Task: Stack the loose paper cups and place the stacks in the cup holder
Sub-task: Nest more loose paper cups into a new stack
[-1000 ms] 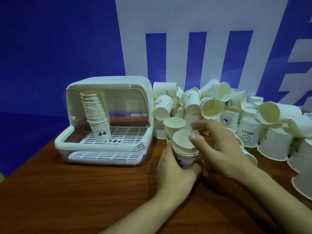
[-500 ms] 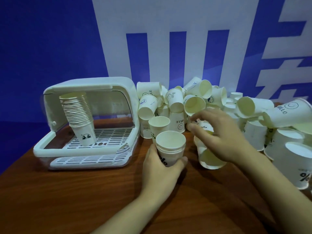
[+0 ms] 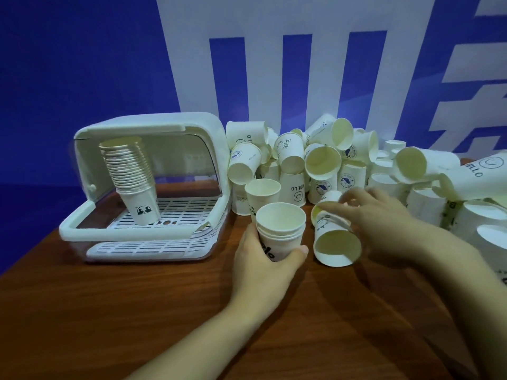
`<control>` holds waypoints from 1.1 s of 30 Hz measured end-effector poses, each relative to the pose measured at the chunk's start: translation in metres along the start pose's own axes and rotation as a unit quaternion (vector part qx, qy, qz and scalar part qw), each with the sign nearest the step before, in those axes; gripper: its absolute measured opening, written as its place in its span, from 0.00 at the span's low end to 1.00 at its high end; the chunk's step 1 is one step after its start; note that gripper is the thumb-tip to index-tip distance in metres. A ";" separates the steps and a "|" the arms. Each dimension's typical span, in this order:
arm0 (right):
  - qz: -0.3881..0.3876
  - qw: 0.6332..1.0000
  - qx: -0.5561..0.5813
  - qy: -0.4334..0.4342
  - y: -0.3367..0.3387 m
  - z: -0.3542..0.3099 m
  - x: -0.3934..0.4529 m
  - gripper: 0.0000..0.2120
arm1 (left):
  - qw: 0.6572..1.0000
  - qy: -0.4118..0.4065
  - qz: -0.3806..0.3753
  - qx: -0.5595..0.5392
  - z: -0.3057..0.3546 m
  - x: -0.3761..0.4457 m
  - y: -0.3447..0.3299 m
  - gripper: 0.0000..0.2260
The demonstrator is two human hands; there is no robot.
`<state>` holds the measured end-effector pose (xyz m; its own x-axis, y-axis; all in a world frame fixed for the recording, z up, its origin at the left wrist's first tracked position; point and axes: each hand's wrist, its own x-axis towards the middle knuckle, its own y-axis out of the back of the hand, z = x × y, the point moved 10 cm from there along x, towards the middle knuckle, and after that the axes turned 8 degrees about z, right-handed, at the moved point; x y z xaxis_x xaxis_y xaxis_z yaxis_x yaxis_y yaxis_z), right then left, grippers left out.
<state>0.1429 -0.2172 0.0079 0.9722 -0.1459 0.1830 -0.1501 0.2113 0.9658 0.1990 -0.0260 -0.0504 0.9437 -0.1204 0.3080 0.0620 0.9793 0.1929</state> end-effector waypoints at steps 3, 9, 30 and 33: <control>-0.032 0.998 0.024 0.050 -0.006 -0.023 -0.004 0.41 | 1.000 -0.005 0.003 -0.001 0.001 0.000 0.000 0.29; 0.117 0.982 0.148 0.034 0.017 -0.009 0.006 0.32 | 1.000 -0.011 -0.003 -0.004 0.002 0.001 0.001 0.27; 0.281 0.768 0.574 -0.038 0.055 -0.025 -0.012 0.21 | 0.993 -0.047 -0.106 0.009 0.015 -0.011 -0.021 0.28; 0.287 0.779 0.557 -0.032 0.058 -0.022 -0.014 0.22 | 0.994 -0.050 -0.093 0.012 0.016 -0.011 -0.018 0.26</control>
<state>0.1244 -0.1819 0.0578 0.6820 -0.3910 0.6180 -0.6536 -0.7051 0.2752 0.1827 -0.0451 -0.0421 0.8796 -0.3163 0.3552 0.2245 0.9345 0.2763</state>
